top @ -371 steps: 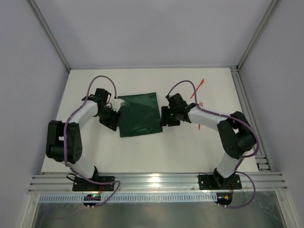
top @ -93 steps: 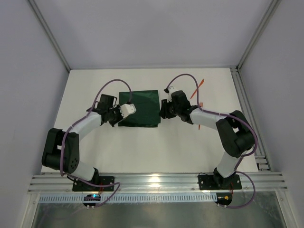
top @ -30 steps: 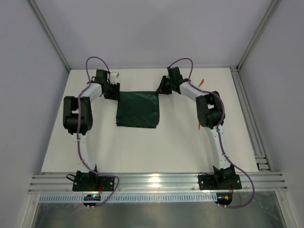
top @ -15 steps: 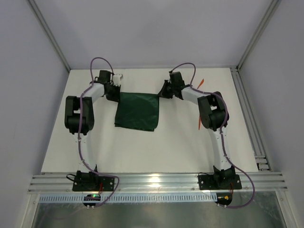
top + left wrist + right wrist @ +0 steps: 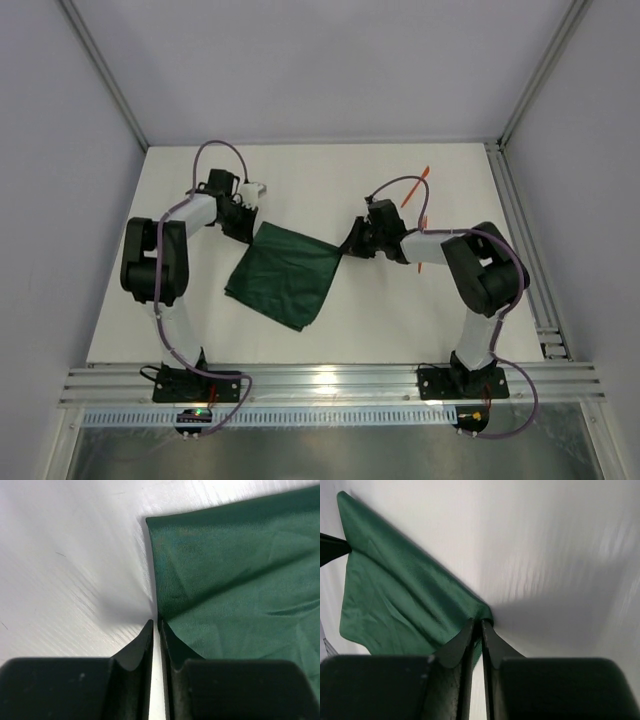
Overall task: Fold the napkin into a case and place the utensils inside
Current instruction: Move the square-folded napkin to the center of the board, then smooth out the square-folded napkin at the center of the board.
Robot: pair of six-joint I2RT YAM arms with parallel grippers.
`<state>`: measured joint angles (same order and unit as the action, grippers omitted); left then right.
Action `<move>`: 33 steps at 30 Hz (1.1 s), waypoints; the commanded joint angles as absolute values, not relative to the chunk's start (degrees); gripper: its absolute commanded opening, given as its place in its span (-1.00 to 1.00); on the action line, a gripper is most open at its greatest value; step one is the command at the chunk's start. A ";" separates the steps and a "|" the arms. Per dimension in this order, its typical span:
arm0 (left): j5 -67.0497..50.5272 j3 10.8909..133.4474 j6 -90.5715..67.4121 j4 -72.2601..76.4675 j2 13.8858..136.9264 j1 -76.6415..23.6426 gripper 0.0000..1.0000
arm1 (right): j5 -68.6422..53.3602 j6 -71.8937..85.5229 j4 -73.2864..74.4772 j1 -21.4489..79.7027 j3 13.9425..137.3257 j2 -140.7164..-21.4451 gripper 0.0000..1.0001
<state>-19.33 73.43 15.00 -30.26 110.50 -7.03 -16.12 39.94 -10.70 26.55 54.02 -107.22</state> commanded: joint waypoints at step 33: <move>-12.65 54.32 26.63 -40.97 94.39 -4.22 -0.36 | -7.82 24.78 -2.99 32.52 59.77 -106.87 -0.88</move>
<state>-14.85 54.61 26.22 -44.77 93.23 -4.56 -9.34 23.46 -2.98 34.24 57.78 -105.97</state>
